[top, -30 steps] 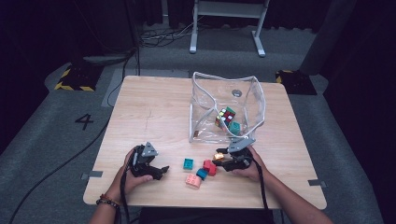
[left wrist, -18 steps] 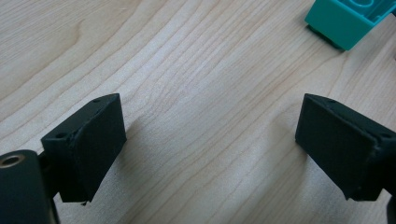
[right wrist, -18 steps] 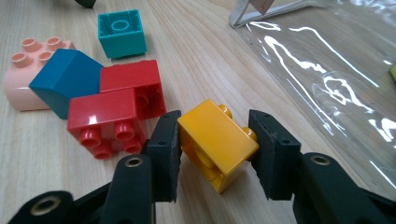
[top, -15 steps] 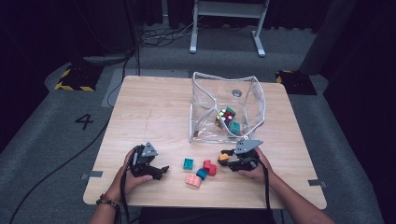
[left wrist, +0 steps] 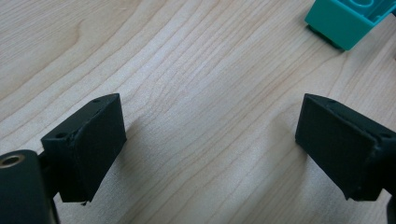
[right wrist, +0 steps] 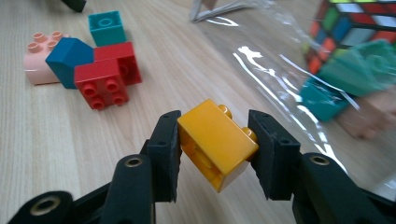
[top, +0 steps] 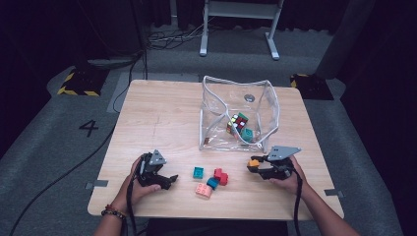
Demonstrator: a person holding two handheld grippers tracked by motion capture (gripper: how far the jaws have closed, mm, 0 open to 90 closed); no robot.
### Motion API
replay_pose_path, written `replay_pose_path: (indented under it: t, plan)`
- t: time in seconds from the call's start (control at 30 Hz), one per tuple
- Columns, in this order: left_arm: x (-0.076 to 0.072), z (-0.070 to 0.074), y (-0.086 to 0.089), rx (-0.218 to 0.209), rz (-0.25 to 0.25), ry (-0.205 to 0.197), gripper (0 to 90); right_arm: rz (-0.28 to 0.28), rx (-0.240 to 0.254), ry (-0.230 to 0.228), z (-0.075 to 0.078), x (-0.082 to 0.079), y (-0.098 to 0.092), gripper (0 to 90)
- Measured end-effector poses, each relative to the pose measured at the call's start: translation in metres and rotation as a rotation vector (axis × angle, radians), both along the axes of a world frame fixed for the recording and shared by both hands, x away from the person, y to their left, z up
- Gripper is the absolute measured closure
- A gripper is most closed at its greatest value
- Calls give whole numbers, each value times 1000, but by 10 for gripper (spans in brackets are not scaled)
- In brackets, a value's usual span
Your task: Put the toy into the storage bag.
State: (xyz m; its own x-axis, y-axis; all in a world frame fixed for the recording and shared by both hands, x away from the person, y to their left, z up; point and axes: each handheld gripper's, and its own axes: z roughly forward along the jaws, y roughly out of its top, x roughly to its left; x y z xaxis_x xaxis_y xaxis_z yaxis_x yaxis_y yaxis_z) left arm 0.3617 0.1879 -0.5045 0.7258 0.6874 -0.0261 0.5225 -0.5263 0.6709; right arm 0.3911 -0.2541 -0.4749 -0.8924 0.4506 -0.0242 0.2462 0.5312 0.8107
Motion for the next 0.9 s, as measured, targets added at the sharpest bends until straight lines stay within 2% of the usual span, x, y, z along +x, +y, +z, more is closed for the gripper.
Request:
replay_pose_path:
  t: [0.1, 0.17, 0.33, 0.37, 0.53, 0.7, 0.9]
  plan:
    - [0, 0, 0, 0, 1, 0, 87, -37, 9, -19, 3, 3, -16, 561]
    - [0, 0, 0, 0, 0, 0, 87, -70, 17, -8, 5, 5, -28, 561]
    - [0, 0, 0, 0, 0, 0, 87, -150, 21, -11, 8, 8, -53, 561]
    - [0, 0, 0, 0, 0, 0, 86, -165, 21, -27, 9, 10, -59, 562]
    - [0, 0, 0, 0, 0, 0, 87, -239, 28, -17, 15, 19, -80, 562]
    - [0, 0, 0, 0, 0, 0, 86, -298, 32, -29, 22, 32, -94, 562]
    - [0, 0, 0, -1, 0, 2, 87, -354, 32, -64, 41, 51, -101, 562]
